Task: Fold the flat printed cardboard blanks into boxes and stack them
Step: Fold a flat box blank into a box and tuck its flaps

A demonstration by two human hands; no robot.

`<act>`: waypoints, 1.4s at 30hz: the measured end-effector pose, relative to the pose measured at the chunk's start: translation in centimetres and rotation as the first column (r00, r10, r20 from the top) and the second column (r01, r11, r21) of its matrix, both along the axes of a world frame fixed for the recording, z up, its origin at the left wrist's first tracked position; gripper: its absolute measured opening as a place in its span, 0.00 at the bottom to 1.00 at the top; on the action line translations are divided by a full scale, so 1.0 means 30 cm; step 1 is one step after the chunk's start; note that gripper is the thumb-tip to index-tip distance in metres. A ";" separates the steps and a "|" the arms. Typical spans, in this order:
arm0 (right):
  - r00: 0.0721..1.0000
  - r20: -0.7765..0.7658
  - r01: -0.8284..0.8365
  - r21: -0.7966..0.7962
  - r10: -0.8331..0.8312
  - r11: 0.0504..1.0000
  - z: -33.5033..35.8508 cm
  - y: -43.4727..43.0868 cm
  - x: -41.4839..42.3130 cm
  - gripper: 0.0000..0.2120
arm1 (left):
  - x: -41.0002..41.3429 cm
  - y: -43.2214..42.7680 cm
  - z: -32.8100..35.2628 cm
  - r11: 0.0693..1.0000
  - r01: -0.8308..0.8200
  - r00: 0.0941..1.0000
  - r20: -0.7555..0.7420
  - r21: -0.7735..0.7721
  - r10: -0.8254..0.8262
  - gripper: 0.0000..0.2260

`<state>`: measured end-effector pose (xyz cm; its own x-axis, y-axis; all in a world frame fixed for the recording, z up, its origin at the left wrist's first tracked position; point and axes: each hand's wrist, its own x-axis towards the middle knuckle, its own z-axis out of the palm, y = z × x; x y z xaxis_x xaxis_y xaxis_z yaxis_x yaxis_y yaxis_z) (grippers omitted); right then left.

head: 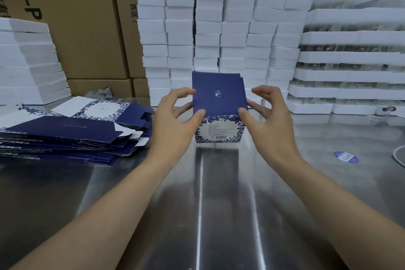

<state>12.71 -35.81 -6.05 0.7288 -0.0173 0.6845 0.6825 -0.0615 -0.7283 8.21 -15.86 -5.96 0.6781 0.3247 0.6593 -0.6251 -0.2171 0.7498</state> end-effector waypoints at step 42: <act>0.960 0.260 0.219 -0.449 -0.108 0.866 -0.066 0.023 -0.001 0.03 | 0.006 -0.014 -0.047 0.774 -0.279 0.957 0.096 0.568 0.275 0.03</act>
<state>12.69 -35.13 -8.03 0.5749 0.2398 0.7823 0.7699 -0.4822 -0.4180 8.39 -16.29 -7.37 0.6117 0.0620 0.7886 -0.4763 -0.7671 0.4298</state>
